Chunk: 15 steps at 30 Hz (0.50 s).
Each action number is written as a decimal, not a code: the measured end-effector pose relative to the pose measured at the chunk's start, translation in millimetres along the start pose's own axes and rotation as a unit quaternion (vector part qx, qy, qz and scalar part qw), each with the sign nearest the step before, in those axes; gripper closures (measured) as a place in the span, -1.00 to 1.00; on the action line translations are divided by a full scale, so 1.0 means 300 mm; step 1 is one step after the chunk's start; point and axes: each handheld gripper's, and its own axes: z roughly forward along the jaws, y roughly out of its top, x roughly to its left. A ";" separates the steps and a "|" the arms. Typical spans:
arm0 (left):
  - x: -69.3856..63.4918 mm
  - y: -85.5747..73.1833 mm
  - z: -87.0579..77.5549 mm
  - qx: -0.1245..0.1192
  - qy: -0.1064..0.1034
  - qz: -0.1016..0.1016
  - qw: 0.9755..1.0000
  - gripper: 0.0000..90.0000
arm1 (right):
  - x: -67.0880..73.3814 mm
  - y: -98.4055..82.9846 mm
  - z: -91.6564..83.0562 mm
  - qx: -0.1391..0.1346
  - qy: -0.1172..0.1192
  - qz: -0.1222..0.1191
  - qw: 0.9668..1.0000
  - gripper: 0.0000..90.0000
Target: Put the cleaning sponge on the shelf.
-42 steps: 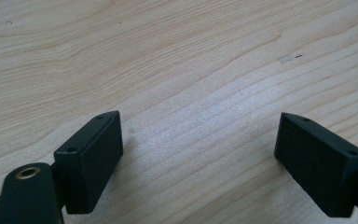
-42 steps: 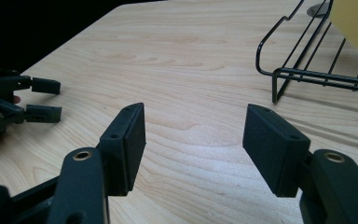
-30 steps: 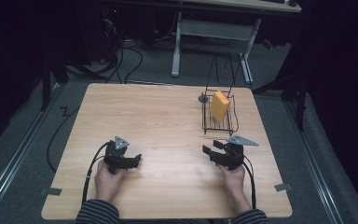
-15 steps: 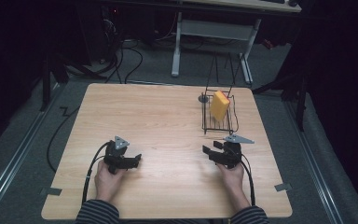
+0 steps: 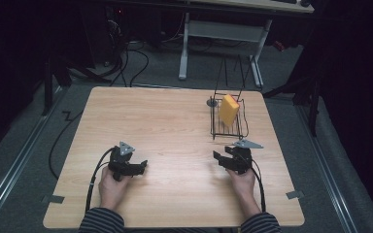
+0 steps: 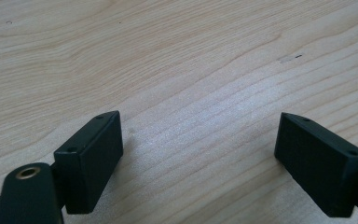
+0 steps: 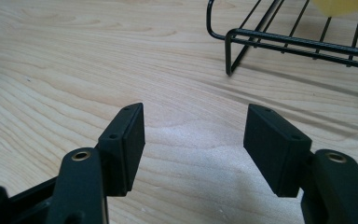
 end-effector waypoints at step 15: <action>0.000 0.000 0.000 0.000 0.000 0.000 1.000 -0.65 | -0.003 0.003 0.023 0.013 -0.025 -0.012 1.000 -0.14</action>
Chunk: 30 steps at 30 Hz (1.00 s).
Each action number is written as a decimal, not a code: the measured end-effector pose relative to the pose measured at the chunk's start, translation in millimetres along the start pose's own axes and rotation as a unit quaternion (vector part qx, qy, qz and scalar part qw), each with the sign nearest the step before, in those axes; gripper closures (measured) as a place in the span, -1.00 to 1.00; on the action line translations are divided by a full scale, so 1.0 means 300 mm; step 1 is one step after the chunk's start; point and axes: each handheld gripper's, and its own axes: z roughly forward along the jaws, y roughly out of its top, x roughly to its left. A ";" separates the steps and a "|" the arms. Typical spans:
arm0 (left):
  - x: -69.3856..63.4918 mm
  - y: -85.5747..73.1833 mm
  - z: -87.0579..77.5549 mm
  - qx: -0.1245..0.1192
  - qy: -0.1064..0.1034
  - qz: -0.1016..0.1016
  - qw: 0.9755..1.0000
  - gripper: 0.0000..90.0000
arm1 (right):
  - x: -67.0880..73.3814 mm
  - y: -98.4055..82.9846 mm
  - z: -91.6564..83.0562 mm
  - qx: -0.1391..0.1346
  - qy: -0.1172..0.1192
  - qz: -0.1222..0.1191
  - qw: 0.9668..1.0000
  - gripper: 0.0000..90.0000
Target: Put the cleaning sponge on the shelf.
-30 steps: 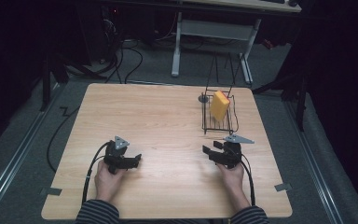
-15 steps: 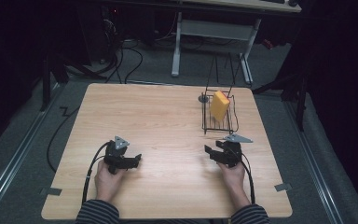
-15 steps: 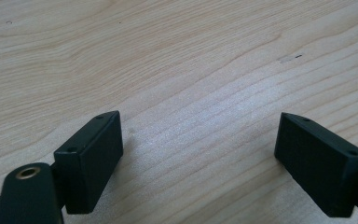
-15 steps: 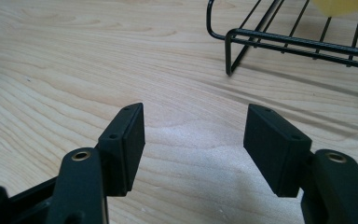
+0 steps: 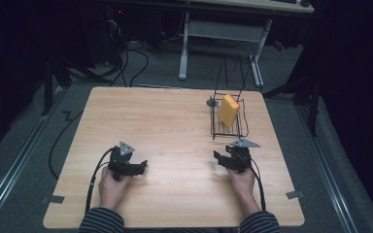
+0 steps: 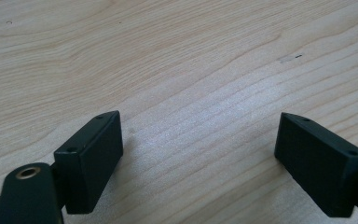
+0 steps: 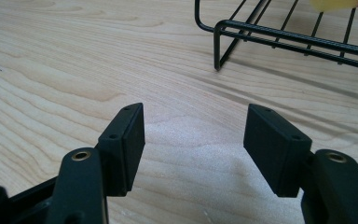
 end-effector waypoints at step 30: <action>0.000 -0.001 0.000 0.000 0.000 0.000 1.000 -0.65 | 0.046 -0.013 0.059 0.043 -0.029 -0.061 0.997 -0.24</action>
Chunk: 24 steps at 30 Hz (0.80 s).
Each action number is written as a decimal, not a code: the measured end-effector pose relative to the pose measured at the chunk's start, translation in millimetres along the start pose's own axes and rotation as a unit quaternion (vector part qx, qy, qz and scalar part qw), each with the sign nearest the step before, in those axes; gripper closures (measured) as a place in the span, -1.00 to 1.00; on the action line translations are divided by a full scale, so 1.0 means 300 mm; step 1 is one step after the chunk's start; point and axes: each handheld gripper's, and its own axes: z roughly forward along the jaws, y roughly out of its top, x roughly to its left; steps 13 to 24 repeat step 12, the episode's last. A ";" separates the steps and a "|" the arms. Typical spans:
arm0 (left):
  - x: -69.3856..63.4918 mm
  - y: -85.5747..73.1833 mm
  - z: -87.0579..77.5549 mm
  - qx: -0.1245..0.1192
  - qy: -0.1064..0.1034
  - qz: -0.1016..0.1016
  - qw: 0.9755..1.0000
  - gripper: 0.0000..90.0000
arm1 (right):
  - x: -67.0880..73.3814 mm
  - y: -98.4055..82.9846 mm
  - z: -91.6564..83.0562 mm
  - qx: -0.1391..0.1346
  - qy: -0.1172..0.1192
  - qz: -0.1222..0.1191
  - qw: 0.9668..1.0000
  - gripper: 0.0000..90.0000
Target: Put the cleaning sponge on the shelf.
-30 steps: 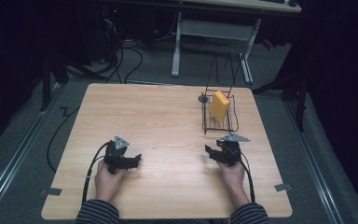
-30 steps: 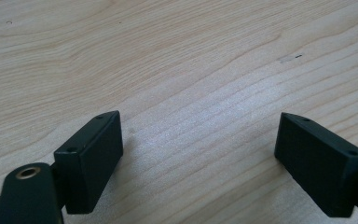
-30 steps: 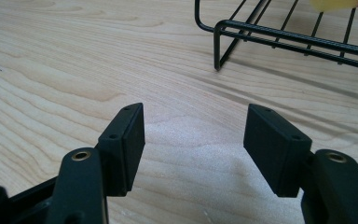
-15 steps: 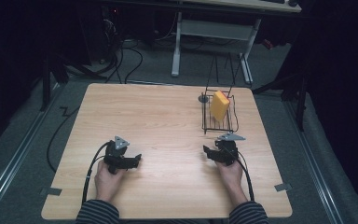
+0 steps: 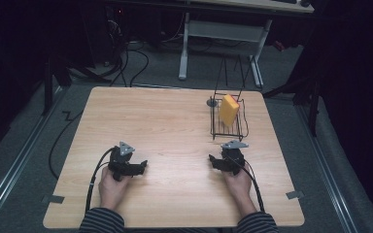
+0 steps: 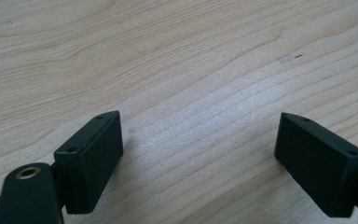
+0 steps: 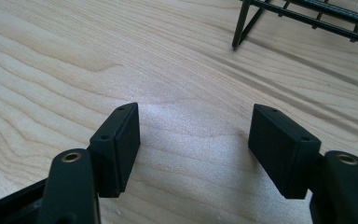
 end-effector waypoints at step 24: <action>0.000 0.000 0.000 0.000 0.000 0.000 1.000 -0.65 | 0.002 -0.002 -0.002 0.000 0.001 -0.003 1.000 -0.24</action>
